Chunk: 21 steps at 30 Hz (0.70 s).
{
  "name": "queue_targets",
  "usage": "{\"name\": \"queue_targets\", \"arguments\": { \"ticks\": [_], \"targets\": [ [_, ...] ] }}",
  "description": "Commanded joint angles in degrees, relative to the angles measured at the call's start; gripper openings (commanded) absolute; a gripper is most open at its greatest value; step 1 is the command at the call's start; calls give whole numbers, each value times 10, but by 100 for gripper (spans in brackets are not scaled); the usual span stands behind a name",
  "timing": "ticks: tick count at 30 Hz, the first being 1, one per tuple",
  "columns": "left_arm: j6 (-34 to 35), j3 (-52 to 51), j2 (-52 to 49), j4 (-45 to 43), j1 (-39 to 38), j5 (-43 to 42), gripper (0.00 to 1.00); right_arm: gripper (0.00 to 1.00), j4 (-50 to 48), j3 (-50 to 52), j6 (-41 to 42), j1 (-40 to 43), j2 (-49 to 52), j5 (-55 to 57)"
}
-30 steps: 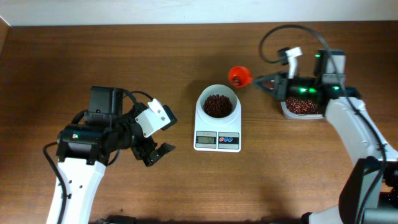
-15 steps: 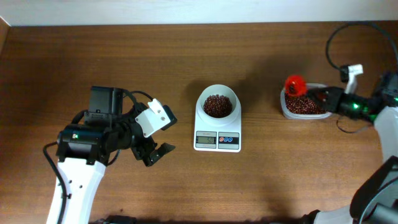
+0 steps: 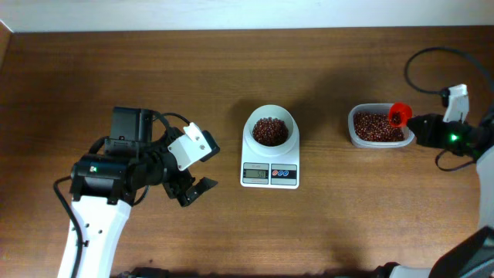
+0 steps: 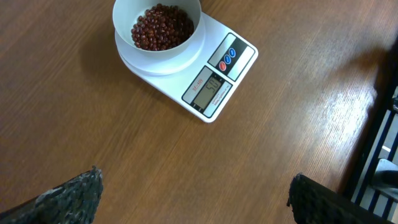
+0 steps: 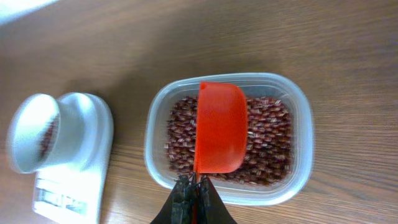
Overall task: Scoop and weigh 50g on scale
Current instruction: 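Dip the red scoop into the beans with the right gripper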
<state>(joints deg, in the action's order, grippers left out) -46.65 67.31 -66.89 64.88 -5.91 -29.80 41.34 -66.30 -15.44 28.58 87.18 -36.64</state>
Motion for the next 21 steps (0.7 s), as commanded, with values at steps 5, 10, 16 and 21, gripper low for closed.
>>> {"name": "queue_targets", "arguments": {
  "ticks": [5, 10, 16, 21],
  "targets": [
    [3, 11, -1, -1, 3, -2, 99, 4, -2, 1, -1, -120, -26, 258],
    [3, 11, -1, -1, 3, -2, 99, 4, -9, 1, 11, -195, -26, 382],
    [3, 11, -1, -1, 3, -2, 99, 4, -20, 0, 28, -218, -26, 403],
    [3, 11, -1, -1, 3, -2, 99, 4, -30, 0, 29, -218, -44, 399]
  ]
}}
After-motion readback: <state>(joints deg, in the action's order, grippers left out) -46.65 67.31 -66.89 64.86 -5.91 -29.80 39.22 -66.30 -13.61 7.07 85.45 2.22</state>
